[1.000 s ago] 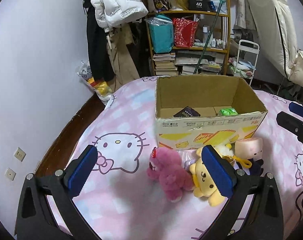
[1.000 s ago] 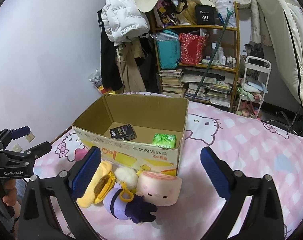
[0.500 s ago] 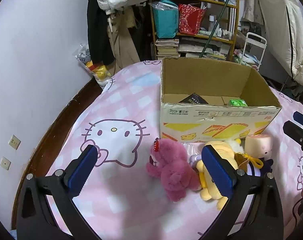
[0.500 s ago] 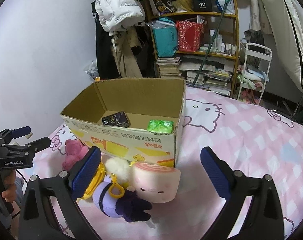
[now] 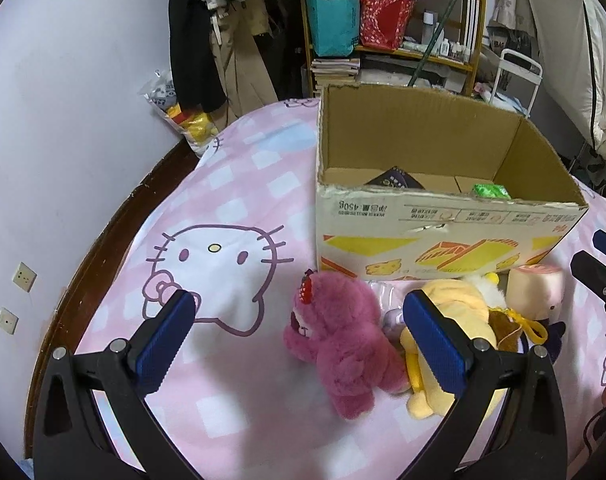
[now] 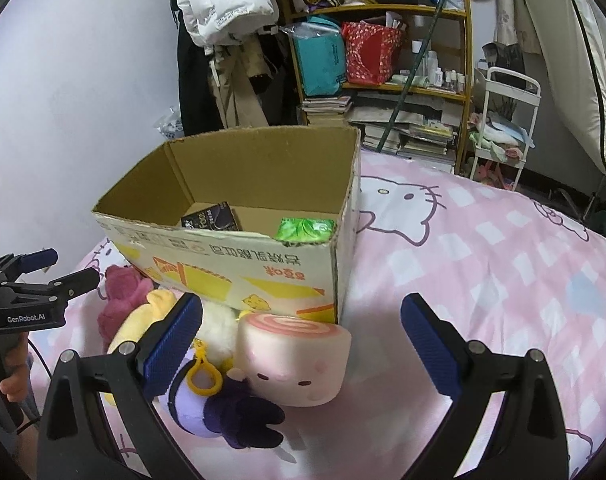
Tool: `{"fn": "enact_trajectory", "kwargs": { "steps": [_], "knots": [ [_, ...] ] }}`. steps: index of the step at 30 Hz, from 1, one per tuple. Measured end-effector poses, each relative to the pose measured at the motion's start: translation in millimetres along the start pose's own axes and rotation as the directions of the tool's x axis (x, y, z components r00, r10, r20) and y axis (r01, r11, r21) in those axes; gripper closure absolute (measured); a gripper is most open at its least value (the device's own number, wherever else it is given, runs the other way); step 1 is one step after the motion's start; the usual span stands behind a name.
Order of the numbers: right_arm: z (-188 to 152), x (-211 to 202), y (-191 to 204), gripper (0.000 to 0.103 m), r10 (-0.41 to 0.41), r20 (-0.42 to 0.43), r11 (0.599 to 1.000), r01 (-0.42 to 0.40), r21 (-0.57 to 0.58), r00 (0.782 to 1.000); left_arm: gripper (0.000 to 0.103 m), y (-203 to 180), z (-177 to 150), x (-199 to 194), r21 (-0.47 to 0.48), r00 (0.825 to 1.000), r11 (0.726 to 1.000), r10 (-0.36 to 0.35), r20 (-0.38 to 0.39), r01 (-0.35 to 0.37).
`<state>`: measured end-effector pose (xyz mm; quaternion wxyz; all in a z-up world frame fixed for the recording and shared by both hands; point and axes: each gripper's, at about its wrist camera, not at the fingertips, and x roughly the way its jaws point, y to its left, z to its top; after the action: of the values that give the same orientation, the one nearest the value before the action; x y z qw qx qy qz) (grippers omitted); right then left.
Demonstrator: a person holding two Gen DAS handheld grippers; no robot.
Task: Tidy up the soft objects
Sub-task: 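Lower the left tool to the pink bear while the right tool lowers to the roll-cake plush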
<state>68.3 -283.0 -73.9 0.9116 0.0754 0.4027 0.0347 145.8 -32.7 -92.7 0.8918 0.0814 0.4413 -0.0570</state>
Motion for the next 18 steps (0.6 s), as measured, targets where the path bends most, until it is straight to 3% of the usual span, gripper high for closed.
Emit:
{"fn": "enact_trajectory", "kwargs": {
  "steps": [18],
  "knots": [
    [-11.0, 32.7, -11.9, 0.0, -0.003, -0.093, 0.998, 0.008, 0.056, 0.996, 0.001, -16.7, -14.7, 51.3, 0.039, 0.984, 0.999, -0.008, -0.175, 0.015]
  ]
}}
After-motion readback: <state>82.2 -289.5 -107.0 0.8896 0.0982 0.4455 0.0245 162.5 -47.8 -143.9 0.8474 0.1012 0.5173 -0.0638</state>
